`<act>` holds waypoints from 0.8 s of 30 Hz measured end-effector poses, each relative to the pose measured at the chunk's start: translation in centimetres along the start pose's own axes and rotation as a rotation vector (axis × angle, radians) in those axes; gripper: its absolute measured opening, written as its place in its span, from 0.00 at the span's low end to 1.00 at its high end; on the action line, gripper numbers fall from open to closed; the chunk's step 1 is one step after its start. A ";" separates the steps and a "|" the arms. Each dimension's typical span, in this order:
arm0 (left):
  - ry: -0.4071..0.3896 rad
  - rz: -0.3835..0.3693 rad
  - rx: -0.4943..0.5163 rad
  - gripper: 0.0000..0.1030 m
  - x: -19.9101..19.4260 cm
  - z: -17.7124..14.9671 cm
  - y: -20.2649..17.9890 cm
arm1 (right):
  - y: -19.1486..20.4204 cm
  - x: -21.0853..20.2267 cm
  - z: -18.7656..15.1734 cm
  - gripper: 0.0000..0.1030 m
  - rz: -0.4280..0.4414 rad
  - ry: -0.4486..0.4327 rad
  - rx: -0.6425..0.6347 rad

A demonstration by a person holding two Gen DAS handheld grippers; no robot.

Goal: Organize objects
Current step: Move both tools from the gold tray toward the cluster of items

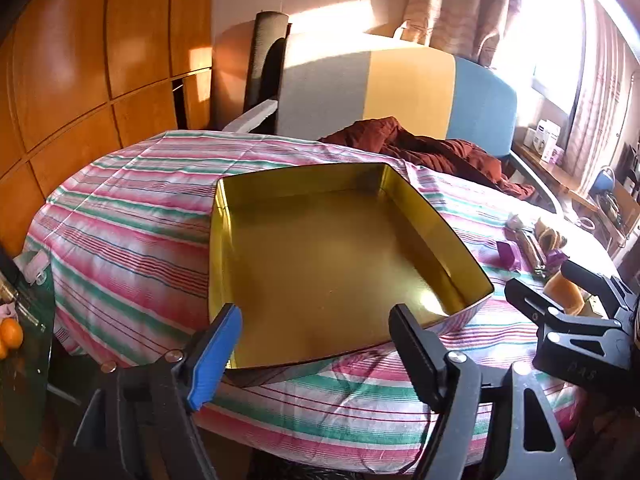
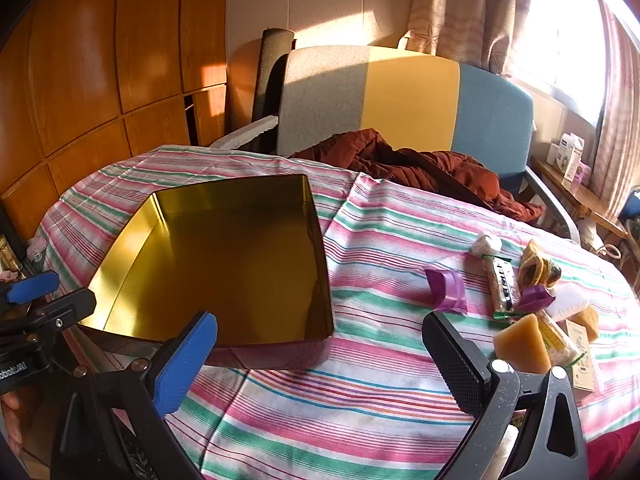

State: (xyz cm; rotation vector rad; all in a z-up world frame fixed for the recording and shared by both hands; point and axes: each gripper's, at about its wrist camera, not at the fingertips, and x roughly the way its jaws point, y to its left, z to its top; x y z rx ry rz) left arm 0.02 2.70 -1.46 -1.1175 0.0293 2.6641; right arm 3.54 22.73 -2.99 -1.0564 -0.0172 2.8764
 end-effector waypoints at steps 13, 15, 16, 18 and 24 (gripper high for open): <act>0.009 -0.001 0.061 0.78 0.2 0.1 -1.6 | -2.5 -0.2 0.0 1.00 -0.031 -0.004 0.036; 0.024 -0.002 0.070 0.78 0.5 0.1 -1.8 | -3.5 -0.3 0.0 1.00 -0.042 -0.005 0.052; 0.033 -0.004 0.078 0.78 0.7 0.1 -2.0 | -4.1 -0.3 0.0 1.00 -0.052 -0.006 0.063; 0.064 -0.026 0.083 0.78 1.2 -0.1 -2.3 | -5.3 -0.5 -0.1 1.00 -0.072 -0.006 0.080; 0.094 -0.106 0.113 0.78 1.7 -0.2 -3.7 | -11.1 -1.3 -0.3 1.00 -0.140 0.000 0.166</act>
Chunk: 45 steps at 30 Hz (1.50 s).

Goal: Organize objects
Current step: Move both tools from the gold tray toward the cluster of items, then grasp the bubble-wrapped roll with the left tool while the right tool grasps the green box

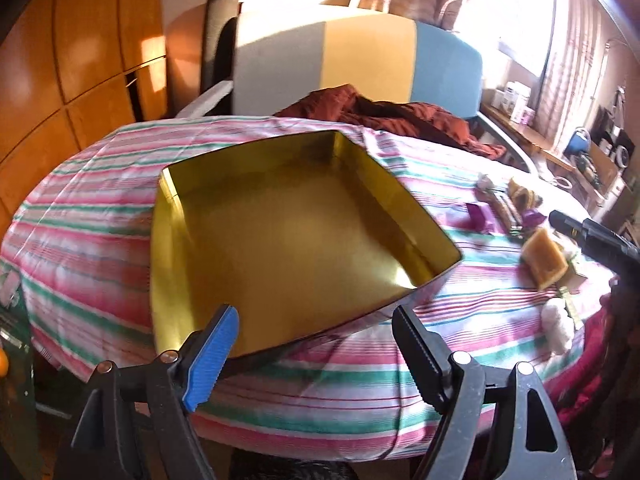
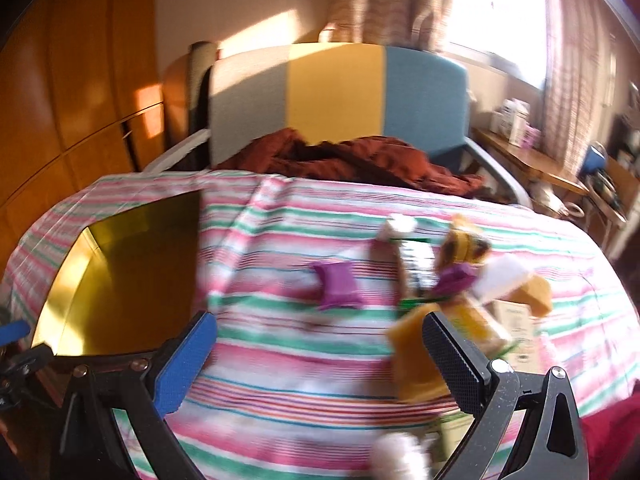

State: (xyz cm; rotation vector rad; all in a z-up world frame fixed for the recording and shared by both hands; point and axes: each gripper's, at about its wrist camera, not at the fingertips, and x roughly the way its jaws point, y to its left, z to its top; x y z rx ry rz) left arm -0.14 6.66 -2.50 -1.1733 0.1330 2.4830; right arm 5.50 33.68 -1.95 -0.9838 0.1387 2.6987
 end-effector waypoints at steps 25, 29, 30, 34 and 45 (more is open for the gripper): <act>0.258 -0.577 0.524 0.72 6.2 -0.8 -22.1 | -22.1 -2.0 -2.2 1.00 -0.101 -0.014 0.548; 0.349 -0.593 0.472 0.69 8.4 -1.1 -24.2 | -22.4 -1.8 -2.3 1.00 -0.067 -0.011 0.569; 0.368 -0.598 0.440 0.68 8.9 -1.0 -24.5 | -22.4 -1.8 -2.2 1.00 -0.058 -0.009 0.567; 0.425 -0.605 0.364 0.65 10.4 -0.9 -25.4 | -22.0 -1.3 -2.1 1.00 -0.033 0.005 0.548; 0.341 -0.538 0.476 0.42 10.0 -2.8 -24.8 | -21.3 -0.2 -2.2 1.00 0.013 0.072 0.522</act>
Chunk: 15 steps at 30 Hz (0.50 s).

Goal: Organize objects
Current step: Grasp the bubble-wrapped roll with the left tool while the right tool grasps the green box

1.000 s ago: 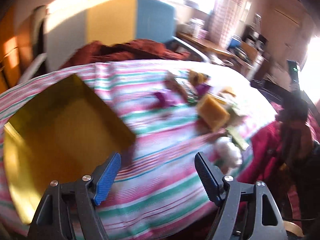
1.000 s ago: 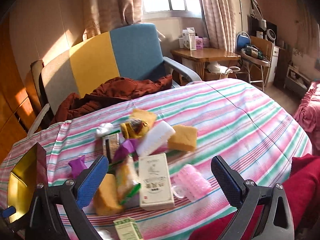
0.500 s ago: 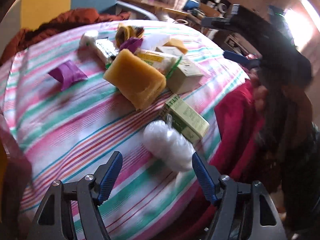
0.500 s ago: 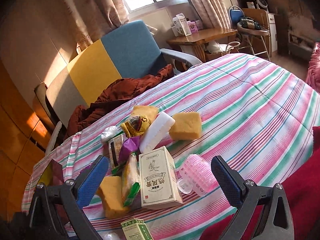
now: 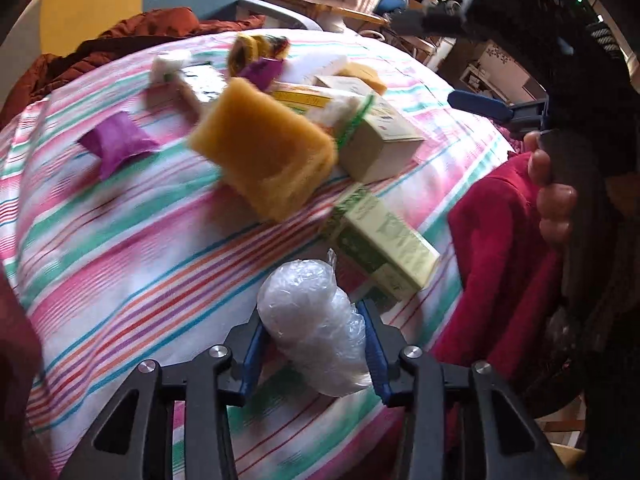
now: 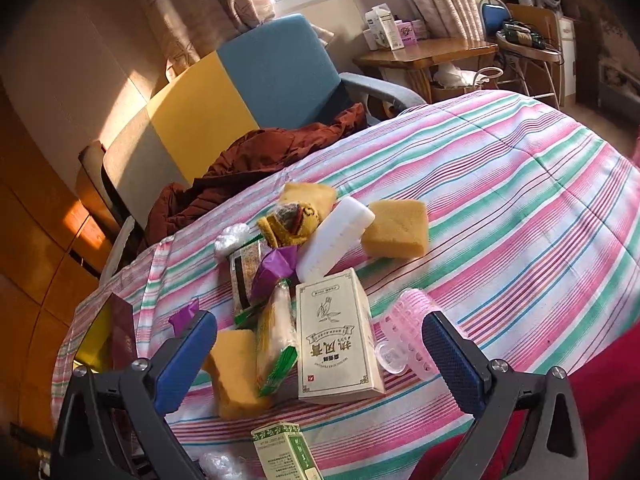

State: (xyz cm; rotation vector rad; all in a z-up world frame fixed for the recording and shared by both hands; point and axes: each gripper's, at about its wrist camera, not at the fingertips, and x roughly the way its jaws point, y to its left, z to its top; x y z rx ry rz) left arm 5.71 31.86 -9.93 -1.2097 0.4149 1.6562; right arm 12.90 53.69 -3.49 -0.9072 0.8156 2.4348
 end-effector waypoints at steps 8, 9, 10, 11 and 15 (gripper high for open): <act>-0.054 0.096 -0.018 0.43 -2.5 -2.1 3.6 | 3.7 1.9 -2.1 1.00 -0.004 0.149 -0.179; -0.057 0.091 -0.023 0.43 -2.7 -2.4 4.0 | 4.4 2.0 -2.6 1.00 -0.009 0.172 -0.212; -0.058 0.089 -0.032 0.43 -2.7 -2.6 4.2 | 5.1 2.1 -3.1 1.00 -0.014 0.203 -0.252; -0.064 0.083 -0.041 0.44 -2.6 -2.7 4.4 | 5.8 2.4 -3.7 1.00 -0.025 0.249 -0.301; -0.071 0.080 -0.050 0.46 -2.6 -2.9 4.6 | 6.7 4.3 -6.8 0.91 -0.141 0.445 -0.453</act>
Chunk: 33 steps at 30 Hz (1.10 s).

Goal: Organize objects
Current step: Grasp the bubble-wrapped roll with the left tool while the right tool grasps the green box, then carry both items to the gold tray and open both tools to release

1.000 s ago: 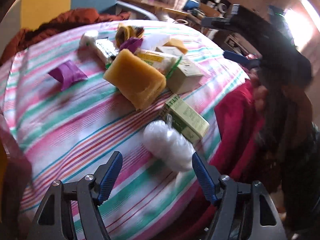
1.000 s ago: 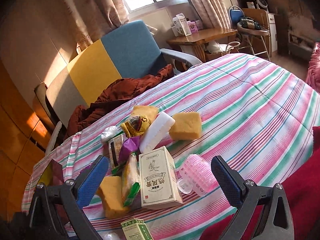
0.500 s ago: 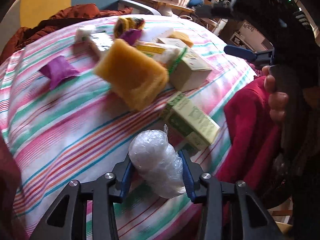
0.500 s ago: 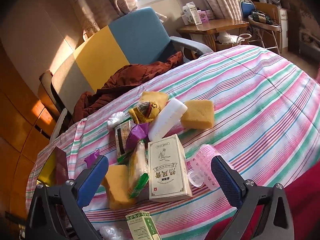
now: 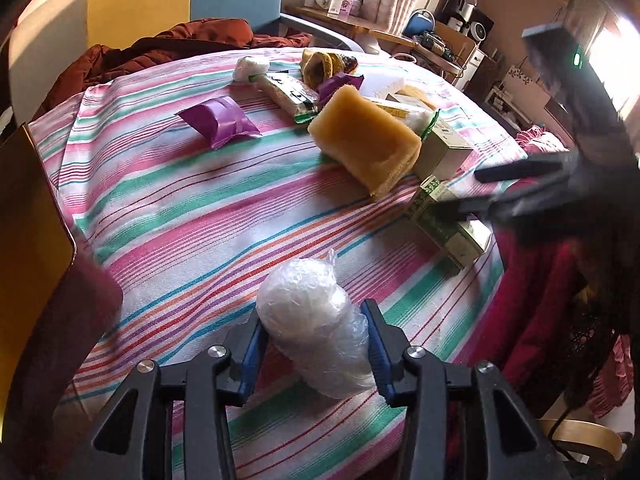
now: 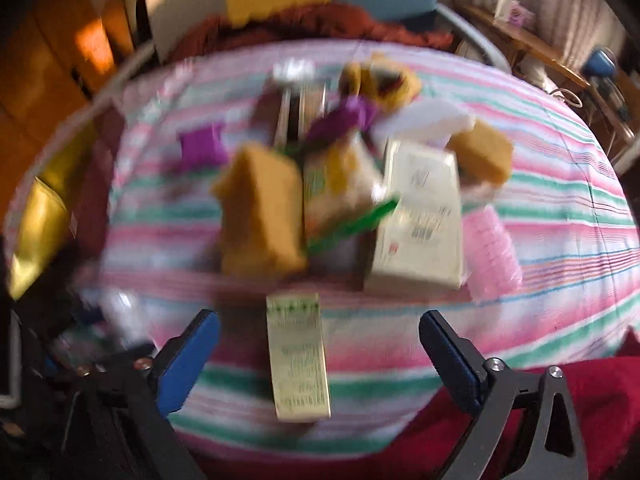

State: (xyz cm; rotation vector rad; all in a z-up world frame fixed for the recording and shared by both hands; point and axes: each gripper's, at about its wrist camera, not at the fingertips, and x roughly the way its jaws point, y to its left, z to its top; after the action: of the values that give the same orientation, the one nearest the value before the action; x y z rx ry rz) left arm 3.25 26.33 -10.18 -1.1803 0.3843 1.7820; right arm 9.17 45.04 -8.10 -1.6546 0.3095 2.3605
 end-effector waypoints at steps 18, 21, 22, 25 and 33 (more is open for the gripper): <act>-0.242 0.036 -0.149 0.39 -9.0 -0.7 3.7 | 4.2 -5.9 0.6 0.29 0.120 -0.134 -0.126; -0.310 0.137 -0.255 0.39 -12.6 -1.7 7.4 | 7.9 -6.8 2.6 0.29 0.194 -0.192 -0.182; -0.323 0.175 -0.286 0.39 -13.6 -2.1 8.7 | 9.0 -6.9 3.3 0.29 0.218 -0.205 -0.201; -0.343 0.323 -0.380 0.40 -16.2 -4.1 12.4 | 13.6 -6.4 5.6 0.29 0.294 -0.223 -0.253; -0.304 0.522 -0.633 0.57 -17.9 -9.3 20.1 | 27.5 -3.9 8.1 0.30 0.443 -0.173 -0.384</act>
State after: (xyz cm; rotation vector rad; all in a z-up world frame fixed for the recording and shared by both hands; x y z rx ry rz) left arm -6.43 0.23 -4.03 -1.2665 -0.0814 2.6213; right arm -5.42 21.14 -0.75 -1.6520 0.2159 3.0339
